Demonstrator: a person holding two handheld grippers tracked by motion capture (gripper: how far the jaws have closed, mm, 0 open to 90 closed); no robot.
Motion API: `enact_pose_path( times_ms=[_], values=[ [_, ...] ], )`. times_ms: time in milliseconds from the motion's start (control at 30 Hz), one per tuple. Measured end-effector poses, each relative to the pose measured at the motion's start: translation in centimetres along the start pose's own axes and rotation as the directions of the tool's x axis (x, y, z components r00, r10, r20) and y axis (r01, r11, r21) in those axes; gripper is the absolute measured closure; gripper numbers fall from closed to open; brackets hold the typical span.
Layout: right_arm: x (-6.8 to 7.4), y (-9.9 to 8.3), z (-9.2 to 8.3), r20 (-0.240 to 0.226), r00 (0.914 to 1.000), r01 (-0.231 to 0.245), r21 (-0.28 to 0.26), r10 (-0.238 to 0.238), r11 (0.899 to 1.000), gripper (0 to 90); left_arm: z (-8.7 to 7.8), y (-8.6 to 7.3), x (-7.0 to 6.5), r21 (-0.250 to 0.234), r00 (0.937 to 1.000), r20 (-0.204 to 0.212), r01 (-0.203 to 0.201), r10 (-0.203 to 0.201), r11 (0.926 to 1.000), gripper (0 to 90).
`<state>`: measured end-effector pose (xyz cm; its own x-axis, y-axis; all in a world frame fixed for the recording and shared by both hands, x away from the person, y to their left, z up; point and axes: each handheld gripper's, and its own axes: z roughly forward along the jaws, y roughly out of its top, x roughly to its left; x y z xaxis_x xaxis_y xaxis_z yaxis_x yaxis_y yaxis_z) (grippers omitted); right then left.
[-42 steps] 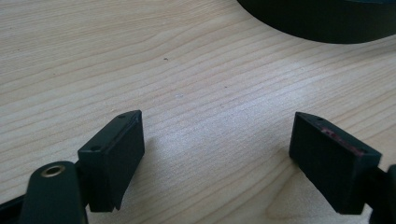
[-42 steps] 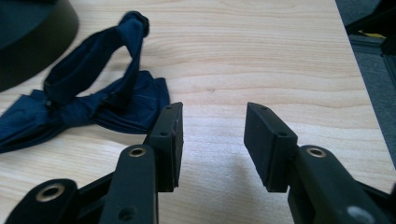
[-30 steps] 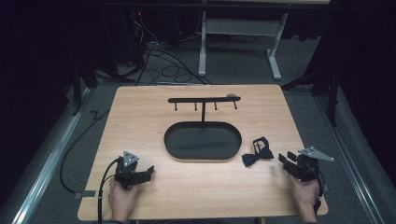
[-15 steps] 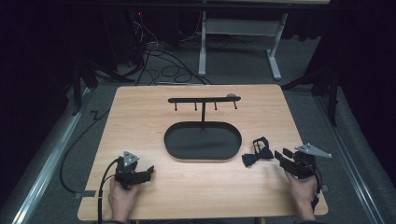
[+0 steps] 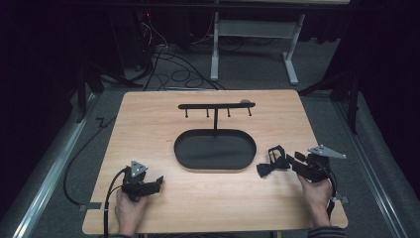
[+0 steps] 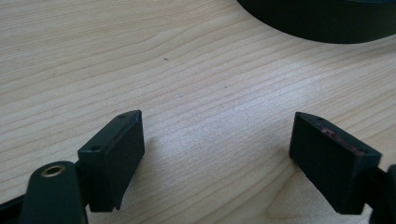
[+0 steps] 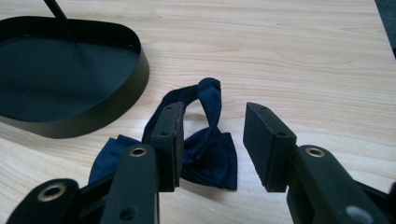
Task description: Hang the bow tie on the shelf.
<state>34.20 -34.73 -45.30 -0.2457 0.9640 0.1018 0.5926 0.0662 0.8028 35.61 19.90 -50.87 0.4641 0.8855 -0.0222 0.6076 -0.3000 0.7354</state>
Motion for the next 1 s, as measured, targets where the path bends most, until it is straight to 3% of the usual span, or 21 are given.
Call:
enact_pose_path(
  times_ms=[467,1000],
  values=[
    [-0.3,1.1,2.6,-0.016,0.9996,-0.024,0.056,0.025,0.998,62.2,0.0,0.0,0.0,0.0,1.0,0.0,0.0,0.0,1.0,18.6],
    [-0.9,0.8,4.6,-0.034,0.9971,-0.065,0.107,0.069,0.992,68.1,0.0,0.0,0.0,0.0,1.0,0.0,0.0,0.0,1.0,18.5]
  ],
)
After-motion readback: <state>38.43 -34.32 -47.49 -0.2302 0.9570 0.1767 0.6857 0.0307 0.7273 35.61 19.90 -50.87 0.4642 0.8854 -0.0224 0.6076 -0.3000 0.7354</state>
